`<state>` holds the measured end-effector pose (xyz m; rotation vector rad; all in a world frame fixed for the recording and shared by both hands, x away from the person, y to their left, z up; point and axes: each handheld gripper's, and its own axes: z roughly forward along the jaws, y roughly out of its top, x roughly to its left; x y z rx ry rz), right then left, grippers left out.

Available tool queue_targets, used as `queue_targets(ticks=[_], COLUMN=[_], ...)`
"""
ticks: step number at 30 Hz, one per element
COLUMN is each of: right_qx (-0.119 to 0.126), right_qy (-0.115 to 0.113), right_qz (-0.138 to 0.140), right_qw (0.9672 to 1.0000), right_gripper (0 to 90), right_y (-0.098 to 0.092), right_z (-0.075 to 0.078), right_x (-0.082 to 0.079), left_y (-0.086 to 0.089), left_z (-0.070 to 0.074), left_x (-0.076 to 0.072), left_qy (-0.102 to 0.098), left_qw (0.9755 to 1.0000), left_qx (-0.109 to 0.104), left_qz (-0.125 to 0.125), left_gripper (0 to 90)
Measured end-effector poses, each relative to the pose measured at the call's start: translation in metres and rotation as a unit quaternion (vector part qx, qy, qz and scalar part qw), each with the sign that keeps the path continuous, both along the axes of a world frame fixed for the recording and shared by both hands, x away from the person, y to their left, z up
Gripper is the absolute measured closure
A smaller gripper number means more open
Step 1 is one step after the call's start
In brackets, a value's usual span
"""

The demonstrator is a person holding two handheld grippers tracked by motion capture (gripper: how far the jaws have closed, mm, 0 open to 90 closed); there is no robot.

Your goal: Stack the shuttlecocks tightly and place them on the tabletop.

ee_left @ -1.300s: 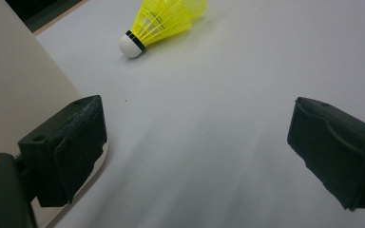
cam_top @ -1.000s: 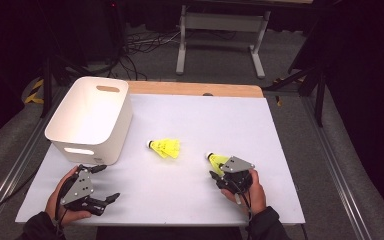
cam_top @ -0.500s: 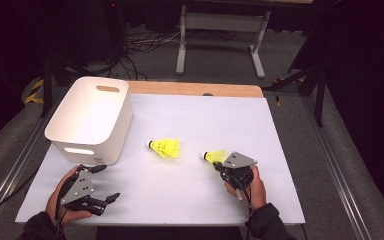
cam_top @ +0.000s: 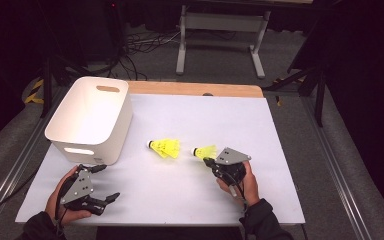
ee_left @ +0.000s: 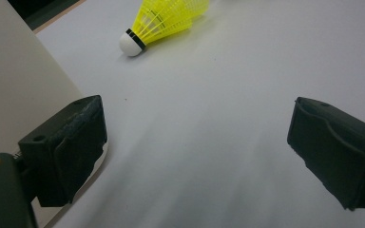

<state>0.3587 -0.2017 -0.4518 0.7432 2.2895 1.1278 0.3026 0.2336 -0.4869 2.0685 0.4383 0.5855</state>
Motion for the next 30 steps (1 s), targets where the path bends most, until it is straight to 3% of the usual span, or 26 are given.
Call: queue_targets(ticks=[30], right_qx=[0.011], right_qy=[0.019], right_qz=[0.056], right_qw=[0.9982], right_gripper=[90.0], right_y=[0.058], right_z=[-0.004], right_x=[0.03], left_y=[-0.001], left_z=[-0.002], left_x=[0.0], left_qy=[0.006], left_qw=[1.0], left_qx=[-0.002], left_qz=[-0.003], left_gripper=[6.5])
